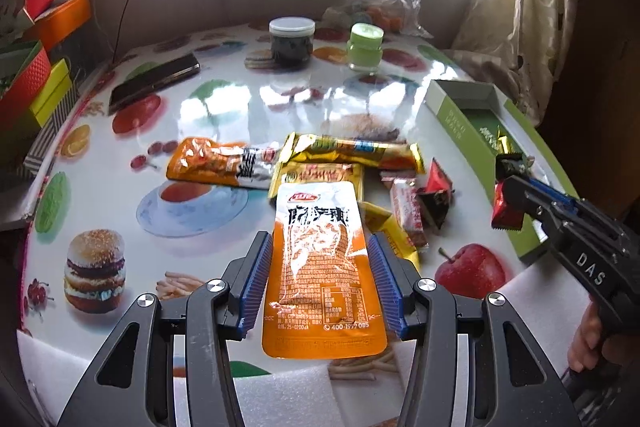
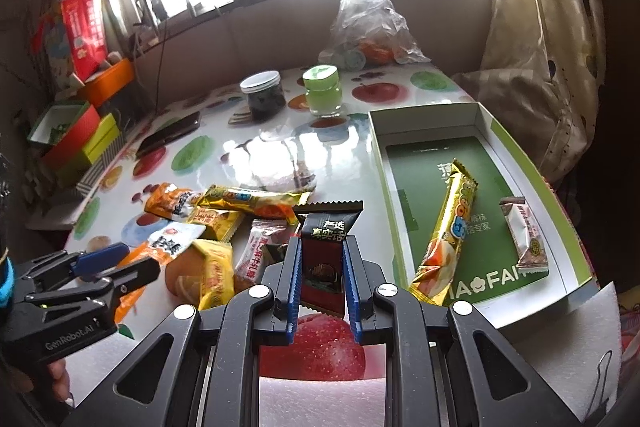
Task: Organize snacks
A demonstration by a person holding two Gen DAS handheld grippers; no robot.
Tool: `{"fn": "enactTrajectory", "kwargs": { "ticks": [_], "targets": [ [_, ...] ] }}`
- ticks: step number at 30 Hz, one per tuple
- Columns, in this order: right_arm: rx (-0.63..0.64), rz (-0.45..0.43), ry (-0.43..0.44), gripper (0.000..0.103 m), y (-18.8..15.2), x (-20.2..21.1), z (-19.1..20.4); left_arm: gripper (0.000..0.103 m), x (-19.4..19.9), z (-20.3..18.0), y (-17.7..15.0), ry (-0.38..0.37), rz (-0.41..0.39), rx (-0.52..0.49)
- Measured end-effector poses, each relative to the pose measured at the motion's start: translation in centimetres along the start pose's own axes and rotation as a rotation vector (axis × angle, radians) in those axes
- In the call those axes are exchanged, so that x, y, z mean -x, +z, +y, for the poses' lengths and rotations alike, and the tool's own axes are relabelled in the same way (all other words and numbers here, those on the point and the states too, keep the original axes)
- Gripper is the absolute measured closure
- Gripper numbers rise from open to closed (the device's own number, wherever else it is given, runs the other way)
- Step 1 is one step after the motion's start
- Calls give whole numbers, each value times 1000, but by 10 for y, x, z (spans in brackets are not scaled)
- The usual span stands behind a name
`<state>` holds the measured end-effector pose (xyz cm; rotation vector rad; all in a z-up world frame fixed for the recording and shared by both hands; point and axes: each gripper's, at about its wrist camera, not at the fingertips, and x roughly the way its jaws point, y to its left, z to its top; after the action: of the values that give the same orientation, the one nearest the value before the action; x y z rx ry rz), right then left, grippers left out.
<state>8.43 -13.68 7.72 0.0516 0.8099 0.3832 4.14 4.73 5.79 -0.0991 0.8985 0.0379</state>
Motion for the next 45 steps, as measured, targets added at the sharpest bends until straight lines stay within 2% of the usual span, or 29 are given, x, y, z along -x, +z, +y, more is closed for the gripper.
{"fn": "enactTrajectory", "kwargs": {
  "ticks": [15, 45],
  "targets": [
    [-29, -31, -36, 85, 6, 16, -19, 52, 7, -39, 23, -73, -50, -66],
    [-119, -60, -165, 85, 15, 33, -93, 52, -18, -131, 60, -212, -51, -182]
  ]
}}
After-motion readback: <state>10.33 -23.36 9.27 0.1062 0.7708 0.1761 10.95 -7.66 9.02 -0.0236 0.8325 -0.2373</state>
